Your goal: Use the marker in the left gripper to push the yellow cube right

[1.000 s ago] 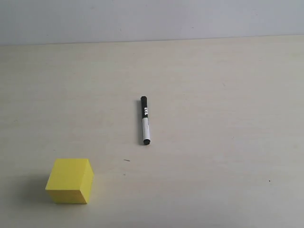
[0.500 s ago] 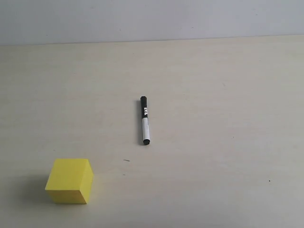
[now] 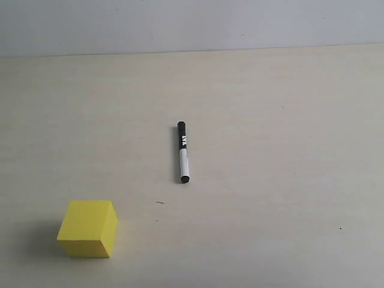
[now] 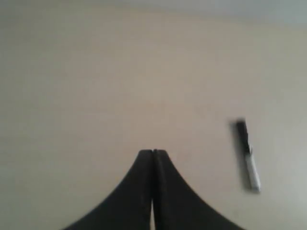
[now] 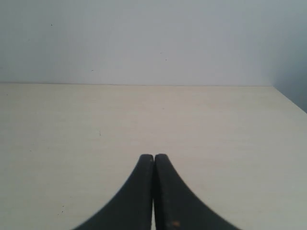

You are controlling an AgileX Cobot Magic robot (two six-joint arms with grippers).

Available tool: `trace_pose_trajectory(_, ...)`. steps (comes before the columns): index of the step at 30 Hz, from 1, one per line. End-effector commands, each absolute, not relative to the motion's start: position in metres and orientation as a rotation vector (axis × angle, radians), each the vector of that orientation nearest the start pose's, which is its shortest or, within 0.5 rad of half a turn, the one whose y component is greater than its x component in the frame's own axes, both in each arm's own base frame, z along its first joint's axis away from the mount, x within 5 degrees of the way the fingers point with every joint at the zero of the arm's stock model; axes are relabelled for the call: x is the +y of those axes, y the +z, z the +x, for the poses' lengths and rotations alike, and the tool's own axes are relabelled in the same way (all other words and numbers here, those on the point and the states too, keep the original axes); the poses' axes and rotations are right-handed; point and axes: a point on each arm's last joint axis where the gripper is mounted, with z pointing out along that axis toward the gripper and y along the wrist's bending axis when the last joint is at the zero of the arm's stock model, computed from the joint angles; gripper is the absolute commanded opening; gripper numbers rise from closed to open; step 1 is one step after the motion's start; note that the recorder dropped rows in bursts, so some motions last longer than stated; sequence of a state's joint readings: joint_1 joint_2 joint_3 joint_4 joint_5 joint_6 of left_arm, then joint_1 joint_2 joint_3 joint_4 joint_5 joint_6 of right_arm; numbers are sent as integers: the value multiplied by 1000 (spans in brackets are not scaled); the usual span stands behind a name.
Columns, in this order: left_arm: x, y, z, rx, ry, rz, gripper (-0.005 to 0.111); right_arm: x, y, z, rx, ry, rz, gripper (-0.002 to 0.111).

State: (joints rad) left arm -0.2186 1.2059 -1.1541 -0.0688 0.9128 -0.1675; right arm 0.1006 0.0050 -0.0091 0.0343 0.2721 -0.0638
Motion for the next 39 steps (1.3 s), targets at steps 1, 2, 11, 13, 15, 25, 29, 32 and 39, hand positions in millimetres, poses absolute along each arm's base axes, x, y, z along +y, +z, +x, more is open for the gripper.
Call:
trace_pose_trajectory(1, -110, 331, 261, 2841, -234, 344, 0, 6, 191, 55, 1742, 49, -123, 0)
trace_pose_trajectory(2, -122, 321, 268, 2873, -211, 367, 0, 6, 191, 55, 1742, 49, -123, 0)
trace_pose_trajectory(11, -231, 260, 290, 2979, -39, 471, 0, 6, 191, 55, 1742, 49, -123, 0)
trace_pose_trajectory(13, -249, 248, 295, 2992, -46, 475, 0, 6, 191, 55, 1742, 49, -123, 0)
trace_pose_trajectory(15, -261, 239, 299, 3004, -55, 451, 0, 6, 191, 55, 1742, 49, -123, 0)
trace_pose_trajectory(25, -291, 189, 315, 3131, -157, 321, 32, 6, 191, 55, 1742, 49, -123, 0)
trace_pose_trajectory(29, -296, 178, 322, 3106, -186, 238, 45, 6, 191, 55, 1742, 49, -123, 0)
trace_pose_trajectory(32, -300, 172, 325, 3084, -209, 219, 44, 6, 191, 55, 1742, 49, -123, 0)
trace_pose_trajectory(39, -302, 157, 327, 3099, -190, 204, 43, 6, 191, 55, 1742, 49, -123, 0)
